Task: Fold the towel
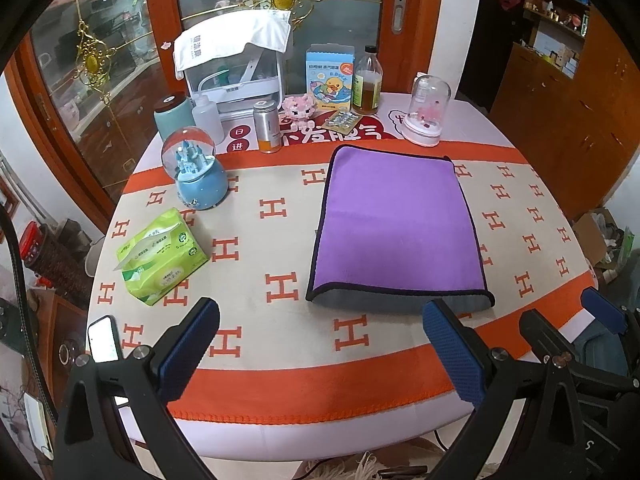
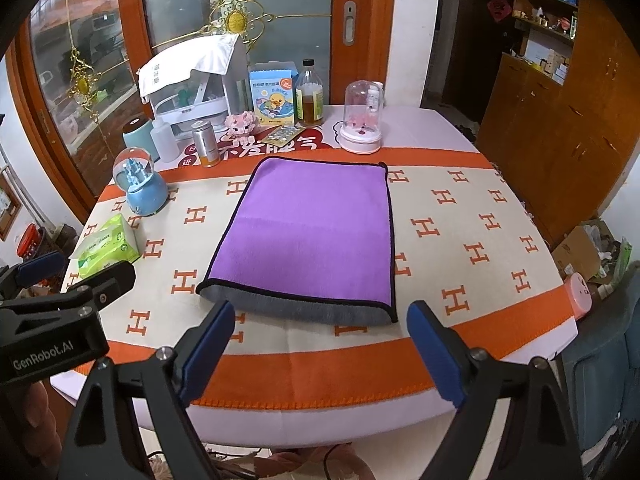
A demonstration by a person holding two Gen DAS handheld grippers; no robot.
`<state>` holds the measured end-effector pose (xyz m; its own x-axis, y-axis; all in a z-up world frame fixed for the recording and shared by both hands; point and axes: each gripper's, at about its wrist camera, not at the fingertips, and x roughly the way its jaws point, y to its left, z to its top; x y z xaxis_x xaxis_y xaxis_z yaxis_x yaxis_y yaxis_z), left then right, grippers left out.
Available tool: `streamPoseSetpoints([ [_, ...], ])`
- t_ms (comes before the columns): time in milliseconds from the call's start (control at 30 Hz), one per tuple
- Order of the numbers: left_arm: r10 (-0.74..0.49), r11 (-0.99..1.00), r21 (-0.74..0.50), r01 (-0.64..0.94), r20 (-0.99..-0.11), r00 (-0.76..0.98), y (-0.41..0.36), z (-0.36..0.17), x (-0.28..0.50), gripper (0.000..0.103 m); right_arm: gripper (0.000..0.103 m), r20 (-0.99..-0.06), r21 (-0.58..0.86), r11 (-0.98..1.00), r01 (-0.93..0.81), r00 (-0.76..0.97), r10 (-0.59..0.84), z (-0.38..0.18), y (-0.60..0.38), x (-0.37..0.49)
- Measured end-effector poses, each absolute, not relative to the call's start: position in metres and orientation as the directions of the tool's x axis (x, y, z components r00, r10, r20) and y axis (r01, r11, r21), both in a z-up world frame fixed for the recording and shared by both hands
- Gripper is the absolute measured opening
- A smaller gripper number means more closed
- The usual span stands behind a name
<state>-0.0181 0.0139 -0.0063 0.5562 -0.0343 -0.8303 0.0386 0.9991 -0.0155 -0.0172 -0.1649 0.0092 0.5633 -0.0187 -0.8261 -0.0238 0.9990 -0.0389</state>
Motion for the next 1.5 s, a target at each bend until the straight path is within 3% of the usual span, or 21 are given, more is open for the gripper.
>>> streamPoseSetpoints([
  [733, -0.076, 0.997, -0.045, 0.069, -0.815, 0.574, 0.016, -0.003, -0.016, 0.101, 0.088, -0.818, -0.051, 0.999, 0.001, 0.573, -0.042, 0.014, -0.165, -0.028],
  [1500, -0.011, 0.998, 0.030, 0.063, -0.819, 0.573, -0.018, -0.018, 0.038, 0.101, 0.086, -0.846, -0.024, 0.998, -0.061, 0.533, 0.012, -0.019, -0.203, 0.042],
])
